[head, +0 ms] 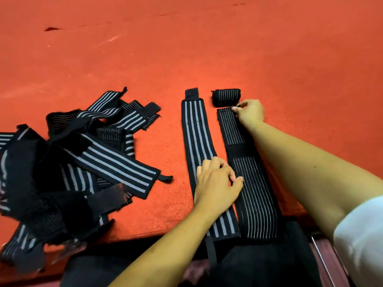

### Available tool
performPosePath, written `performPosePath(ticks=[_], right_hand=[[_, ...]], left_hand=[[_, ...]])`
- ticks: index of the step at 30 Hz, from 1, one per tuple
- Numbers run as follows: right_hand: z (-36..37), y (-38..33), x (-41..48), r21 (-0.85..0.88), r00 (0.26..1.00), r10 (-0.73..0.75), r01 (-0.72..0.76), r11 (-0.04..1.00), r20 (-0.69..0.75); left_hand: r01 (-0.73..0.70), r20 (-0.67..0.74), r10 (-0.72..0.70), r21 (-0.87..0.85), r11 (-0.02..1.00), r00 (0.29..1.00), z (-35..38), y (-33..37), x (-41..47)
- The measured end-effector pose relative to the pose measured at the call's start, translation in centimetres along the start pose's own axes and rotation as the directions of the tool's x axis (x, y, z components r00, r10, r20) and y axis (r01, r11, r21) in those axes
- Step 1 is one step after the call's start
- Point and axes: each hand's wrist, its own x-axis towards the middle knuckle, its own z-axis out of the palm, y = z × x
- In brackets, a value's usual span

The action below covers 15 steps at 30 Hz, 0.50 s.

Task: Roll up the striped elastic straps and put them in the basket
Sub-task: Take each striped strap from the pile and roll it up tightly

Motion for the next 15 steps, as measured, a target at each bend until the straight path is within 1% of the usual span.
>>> performPosePath(ticks=[3,5,7,10,12,15], right_hand=[[0.2,0.1,-0.3,-0.053,0.998,-0.032,0.030,0.998,-0.050],[0.5,0.1,-0.3,-0.123,0.997,-0.054,0.047,0.991,-0.056],[0.6,0.1,0.0,-0.214,0.998,-0.031,0.020,0.977,-0.049],[0.4,-0.2,0.4,-0.323,1.000,0.024,-0.020,0.946,0.008],[0.2,-0.1,0.4,-0.291,0.999,0.001,0.010,0.957,0.035],[-0.8,0.5,0.0,-0.100,0.997,-0.080,0.078,0.992,-0.018]], left_hand=[[-0.003,-0.007,0.003,0.000,1.000,1.000,0.1,0.0,0.0],[-0.008,-0.014,0.009,0.004,1.000,1.000,0.1,0.0,0.0],[-0.007,-0.014,0.007,-0.001,1.000,1.000,0.1,0.0,0.0],[-0.008,-0.014,0.008,-0.008,1.000,1.000,0.0,0.0,0.0],[-0.008,-0.014,0.008,-0.012,1.000,1.000,0.0,-0.1,0.0],[-0.015,-0.008,0.015,0.001,1.000,1.000,0.1,-0.1,0.0]])
